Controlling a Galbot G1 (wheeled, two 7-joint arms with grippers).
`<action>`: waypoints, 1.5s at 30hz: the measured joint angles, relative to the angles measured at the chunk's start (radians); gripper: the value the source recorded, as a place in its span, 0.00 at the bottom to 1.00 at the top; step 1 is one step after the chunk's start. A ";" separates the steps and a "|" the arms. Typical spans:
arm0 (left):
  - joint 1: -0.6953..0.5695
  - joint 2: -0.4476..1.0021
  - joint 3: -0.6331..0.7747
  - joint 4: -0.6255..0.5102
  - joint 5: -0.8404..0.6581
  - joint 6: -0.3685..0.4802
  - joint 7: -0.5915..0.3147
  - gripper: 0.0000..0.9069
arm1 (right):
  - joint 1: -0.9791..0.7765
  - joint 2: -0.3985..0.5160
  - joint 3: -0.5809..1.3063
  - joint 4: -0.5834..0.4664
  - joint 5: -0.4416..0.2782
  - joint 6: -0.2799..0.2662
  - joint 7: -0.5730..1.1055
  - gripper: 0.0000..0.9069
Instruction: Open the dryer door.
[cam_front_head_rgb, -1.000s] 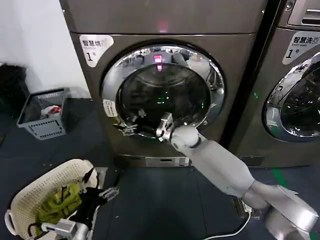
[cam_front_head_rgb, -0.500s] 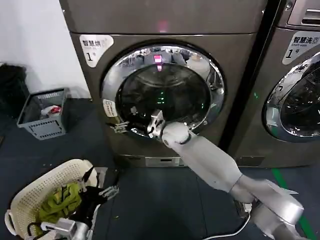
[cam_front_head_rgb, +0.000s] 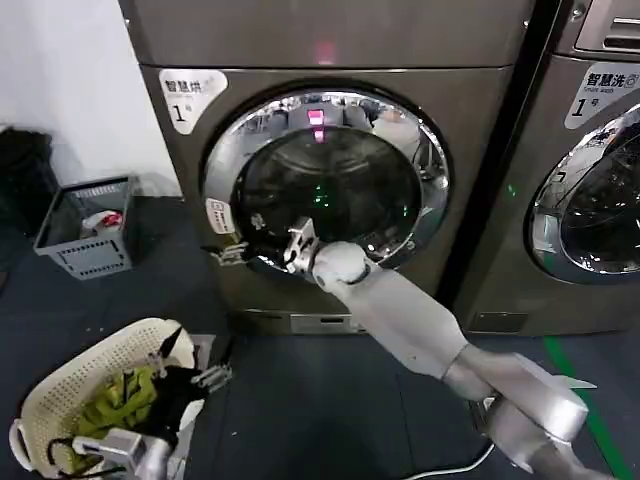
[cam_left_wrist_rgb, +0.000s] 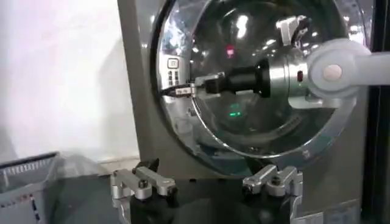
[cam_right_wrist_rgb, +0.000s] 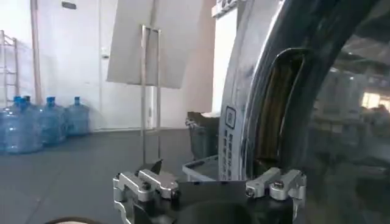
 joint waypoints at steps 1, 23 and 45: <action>-0.004 0.007 -0.004 0.002 -0.010 0.004 0.000 1.00 | 0.001 0.000 -0.002 0.000 0.000 0.000 -0.002 1.00; -0.185 0.216 -0.141 0.140 -0.185 0.050 -0.014 1.00 | 0.025 -0.085 -0.056 0.081 0.125 0.001 -0.138 1.00; -0.299 0.381 -0.143 0.275 -0.256 0.039 -0.008 1.00 | 0.037 -0.268 -0.139 0.239 0.334 0.072 -0.475 1.00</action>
